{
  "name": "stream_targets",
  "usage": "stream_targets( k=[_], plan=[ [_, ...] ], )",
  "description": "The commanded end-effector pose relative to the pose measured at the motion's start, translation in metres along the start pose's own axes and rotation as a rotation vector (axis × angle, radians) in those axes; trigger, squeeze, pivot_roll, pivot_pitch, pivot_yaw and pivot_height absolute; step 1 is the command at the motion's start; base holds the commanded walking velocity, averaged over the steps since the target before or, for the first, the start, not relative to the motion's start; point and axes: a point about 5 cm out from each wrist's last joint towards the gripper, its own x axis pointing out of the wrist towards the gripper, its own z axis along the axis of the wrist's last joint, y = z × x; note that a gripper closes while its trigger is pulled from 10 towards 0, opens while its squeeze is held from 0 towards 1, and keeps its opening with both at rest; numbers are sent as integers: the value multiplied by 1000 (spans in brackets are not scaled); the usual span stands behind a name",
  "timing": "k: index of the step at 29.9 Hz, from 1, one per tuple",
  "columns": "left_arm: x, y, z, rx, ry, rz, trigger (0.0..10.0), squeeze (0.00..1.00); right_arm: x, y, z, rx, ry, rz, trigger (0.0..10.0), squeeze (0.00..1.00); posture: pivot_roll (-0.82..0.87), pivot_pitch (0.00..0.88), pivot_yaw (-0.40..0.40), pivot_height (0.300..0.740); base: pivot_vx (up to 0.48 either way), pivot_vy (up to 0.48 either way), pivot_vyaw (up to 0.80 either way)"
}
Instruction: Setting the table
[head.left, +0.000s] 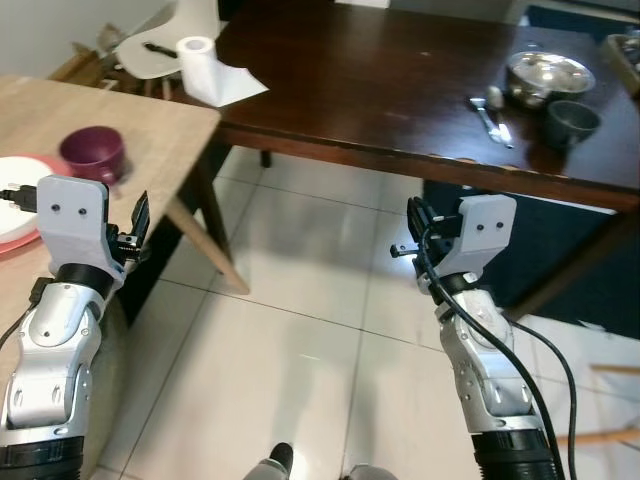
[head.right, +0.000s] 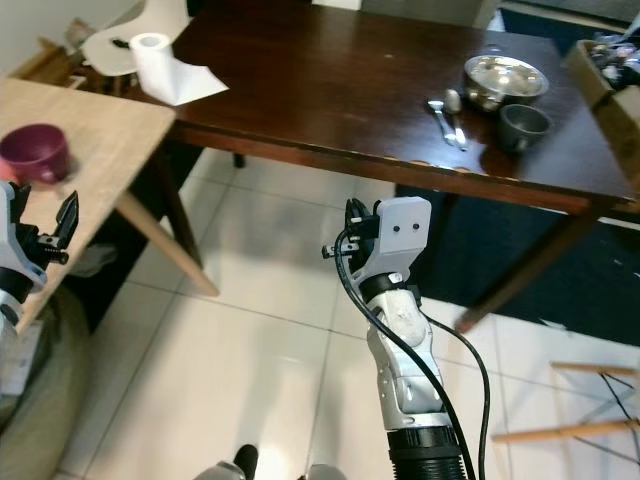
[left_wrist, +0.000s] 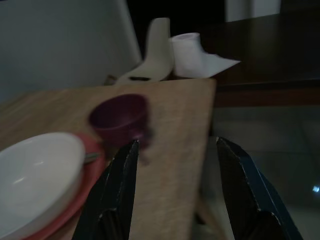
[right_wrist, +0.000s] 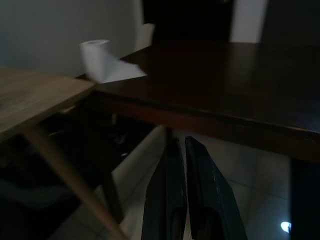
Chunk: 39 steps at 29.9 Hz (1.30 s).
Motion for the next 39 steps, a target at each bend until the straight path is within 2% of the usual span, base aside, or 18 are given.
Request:
stream_targets(
  k=[1,39],
  plan=[
    [-2,1,-2,8,17,4,10000,0,-2,1,-1,8,9,0,10000,0,-47,73,12,740,0,0,788],
    [1,-8,-5,5,51,-22,10000,0,-4,6,-4,32,31,19,10000,0,-45,87,16,740,0,0,784]
  ],
)
